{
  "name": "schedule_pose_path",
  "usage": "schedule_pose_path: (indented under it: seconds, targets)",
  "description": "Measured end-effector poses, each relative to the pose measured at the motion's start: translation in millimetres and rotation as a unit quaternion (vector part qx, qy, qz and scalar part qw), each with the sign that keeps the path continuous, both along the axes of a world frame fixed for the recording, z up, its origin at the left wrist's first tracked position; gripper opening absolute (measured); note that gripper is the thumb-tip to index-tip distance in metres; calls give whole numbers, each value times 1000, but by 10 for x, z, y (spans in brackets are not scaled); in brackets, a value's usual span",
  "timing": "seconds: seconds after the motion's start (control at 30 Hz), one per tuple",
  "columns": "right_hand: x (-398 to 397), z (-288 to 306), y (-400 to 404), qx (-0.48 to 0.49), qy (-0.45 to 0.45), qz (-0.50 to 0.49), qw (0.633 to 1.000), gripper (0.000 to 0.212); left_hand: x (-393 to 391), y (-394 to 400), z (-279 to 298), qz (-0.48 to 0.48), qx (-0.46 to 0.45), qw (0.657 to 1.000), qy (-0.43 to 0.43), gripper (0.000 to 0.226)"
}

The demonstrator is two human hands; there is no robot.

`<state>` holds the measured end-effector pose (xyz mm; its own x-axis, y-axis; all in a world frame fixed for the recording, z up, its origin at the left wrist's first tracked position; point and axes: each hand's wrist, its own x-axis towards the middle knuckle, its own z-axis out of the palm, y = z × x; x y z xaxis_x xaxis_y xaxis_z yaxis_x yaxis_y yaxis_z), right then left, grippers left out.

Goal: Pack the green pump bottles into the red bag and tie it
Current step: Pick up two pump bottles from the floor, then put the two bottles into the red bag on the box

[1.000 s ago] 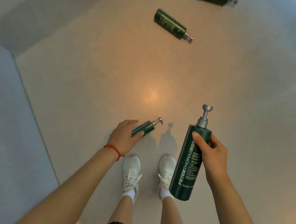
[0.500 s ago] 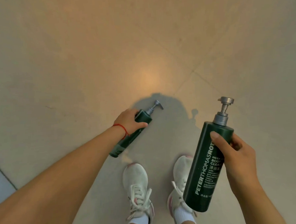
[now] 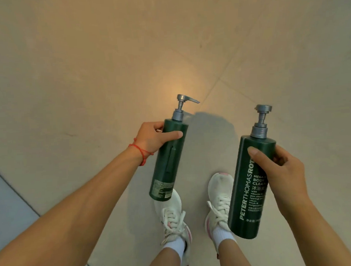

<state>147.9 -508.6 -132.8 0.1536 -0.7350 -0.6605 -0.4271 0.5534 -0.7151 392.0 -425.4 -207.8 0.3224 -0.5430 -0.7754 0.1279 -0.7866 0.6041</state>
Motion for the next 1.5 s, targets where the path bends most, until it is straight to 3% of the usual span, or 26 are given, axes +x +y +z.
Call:
schedule_pose_path:
  seconds: [0.23,0.47,0.7,1.03,1.5]
  targets:
    - [215,1407,-280,-33,-55,-44,997,12,-47,-412,1970,-20,-109,993,28,19]
    - [138,3086,-652,-56,-107,-55,991,14,-210,-923,3834,-14,-184,983,3,18]
    - [-247,4412,-990,-79,-151,-89,981,18,-598,-1356,5224,-21,-239,971,-15,20]
    - [-840,5454,-1355,-127,-166,-193,959,12,-1098,-1947,6297,-46,-275,960,-18,15]
    - [-1067,6048,-2410,-187,-137,-341,911,15,-1262,-3580,6721,-204,-298,932,11,13]
